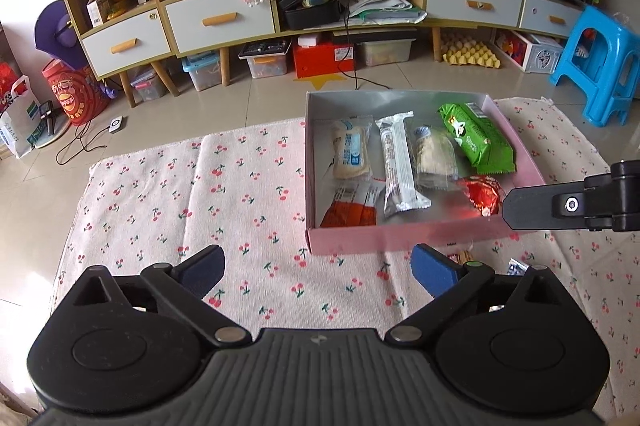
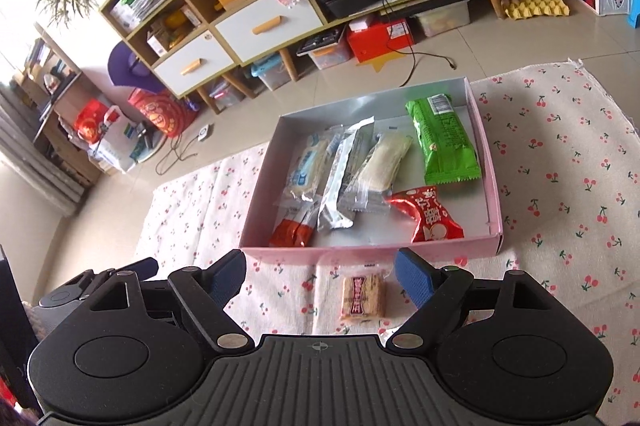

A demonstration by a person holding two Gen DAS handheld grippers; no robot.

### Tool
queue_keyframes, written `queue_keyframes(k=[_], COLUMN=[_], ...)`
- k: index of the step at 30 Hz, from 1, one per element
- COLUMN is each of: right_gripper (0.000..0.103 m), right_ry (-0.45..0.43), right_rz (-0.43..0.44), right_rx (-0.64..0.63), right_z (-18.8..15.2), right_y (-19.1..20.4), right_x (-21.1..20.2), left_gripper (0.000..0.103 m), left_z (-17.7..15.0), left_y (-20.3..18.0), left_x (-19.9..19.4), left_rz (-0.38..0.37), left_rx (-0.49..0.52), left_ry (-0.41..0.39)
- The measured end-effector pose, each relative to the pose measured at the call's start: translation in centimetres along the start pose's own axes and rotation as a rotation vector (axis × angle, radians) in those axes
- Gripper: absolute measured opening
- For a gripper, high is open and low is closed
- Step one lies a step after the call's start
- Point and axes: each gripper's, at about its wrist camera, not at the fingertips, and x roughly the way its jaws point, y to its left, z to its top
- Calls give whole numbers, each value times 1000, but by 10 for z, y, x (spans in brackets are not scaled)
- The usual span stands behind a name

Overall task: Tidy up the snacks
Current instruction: 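Grasp the pink candy packet with the left tool while the right tool grasps the yellow chip bag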

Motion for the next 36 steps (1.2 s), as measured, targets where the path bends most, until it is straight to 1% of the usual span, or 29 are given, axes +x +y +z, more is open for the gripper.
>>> queue_keyframes(k=[4,8,14,16,18,20,23,26,29,32,36], right_gripper=[83,83,84,83,83,83,83,83,83,83,84], right_ry=[16,4,12,30,36,44,62,80,105,133,187], right_rz=[-11,-29,-22,-46,-69,-63,-61,-68,-91,-105,-143], right_rx=[-61,-106,-117,-104,-125,-149,-194,-246,-265,-257,-215], right_z=[-13,-25,-47,-52,-59,-66,-76,-84,-89,-91,-93], right_y=[9,11,-9,-17,-21,-26,-30,-32,-35,-40,-47], right_x=[-1,-2,3,4,3,2,3,7,12,17,24], left_gripper=[100,100,100,100,100,100,100,100,98,96,87], left_z=[-11,-26,-57,-65,-71,-76,-84,-91,-98,-104,-110], left_y=[4,9,16,18,18,19,19,14,7,-2,-13], left_x=[-1,-4,-10,-10,-9,-9,-11,-14,-15,-13,-9], left_rz=[4,6,2,-2,2,-31,-48,-55,-70,-82,-75], left_rx=[-20,-53,-104,-117,-143,-162,-186,-177,-155,-115,-43], left_ry=[29,44,28,8,30,45,54,47,49,62,84])
